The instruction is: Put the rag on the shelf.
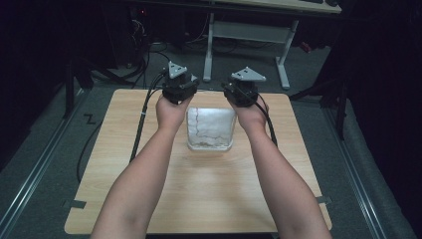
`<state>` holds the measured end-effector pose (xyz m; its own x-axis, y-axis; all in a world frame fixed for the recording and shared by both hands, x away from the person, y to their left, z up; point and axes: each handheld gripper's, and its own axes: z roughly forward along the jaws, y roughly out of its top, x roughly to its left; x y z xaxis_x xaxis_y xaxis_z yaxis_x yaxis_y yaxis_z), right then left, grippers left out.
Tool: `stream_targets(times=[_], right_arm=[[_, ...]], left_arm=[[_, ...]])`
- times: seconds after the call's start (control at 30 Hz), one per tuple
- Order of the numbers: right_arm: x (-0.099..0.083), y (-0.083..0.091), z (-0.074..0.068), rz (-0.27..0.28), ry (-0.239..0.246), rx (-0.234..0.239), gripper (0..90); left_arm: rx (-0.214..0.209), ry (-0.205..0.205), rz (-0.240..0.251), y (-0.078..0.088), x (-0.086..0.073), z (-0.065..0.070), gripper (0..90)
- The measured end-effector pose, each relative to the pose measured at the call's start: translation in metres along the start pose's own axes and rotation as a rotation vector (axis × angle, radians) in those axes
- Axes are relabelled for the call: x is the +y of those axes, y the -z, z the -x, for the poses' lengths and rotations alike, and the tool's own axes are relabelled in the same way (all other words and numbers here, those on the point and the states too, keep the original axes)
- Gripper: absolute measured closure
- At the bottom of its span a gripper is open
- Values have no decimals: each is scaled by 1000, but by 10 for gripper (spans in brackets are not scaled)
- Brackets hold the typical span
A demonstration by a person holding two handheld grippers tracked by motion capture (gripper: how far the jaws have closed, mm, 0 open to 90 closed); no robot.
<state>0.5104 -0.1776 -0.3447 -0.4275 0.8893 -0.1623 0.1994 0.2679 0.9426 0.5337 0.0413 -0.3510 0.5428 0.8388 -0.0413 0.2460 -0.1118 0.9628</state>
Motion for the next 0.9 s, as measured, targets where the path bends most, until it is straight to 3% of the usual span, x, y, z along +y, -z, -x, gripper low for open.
stream_targets(times=[0.17, 0.3, 0.47, 0.53, 0.6, 0.63, 0.7, 0.8, 0.83, 0.9], right_arm=[[-2, 10, 0, 5, -23, 17, 686], [-7, 18, -1, 5, -24, 19, 678], [-16, 32, -1, 13, -44, 32, 677], [-19, 36, -2, 10, -35, 33, 674], [-24, 43, -3, 11, -30, 33, 666], [-28, 50, -2, 16, -40, 42, 662], [-30, 55, -1, 20, -44, 46, 662], [-44, 70, 5, 31, -65, 57, 658], [-48, 73, 5, 27, -64, 55, 655], [-53, 76, 6, 20, -55, 52, 654]], left_arm=[[-14, 12, 12, 10, -5, 3, 619], [-7, -16, 0, 19, -10, 3, 612], [-20, -22, -6, 33, -16, 2, 610], [-22, -38, -1, 41, -19, 1, 606], [-5, -75, -29, 49, -20, 2, 603], [3, -96, -18, 55, -23, 2, 602], [4, -92, -4, 64, -26, 0, 602], [-26, -52, 13, 81, -35, -6, 597], [-19, -65, 4, 90, -44, -8, 595], [-22, -66, -3, 93, -48, -9, 592]])
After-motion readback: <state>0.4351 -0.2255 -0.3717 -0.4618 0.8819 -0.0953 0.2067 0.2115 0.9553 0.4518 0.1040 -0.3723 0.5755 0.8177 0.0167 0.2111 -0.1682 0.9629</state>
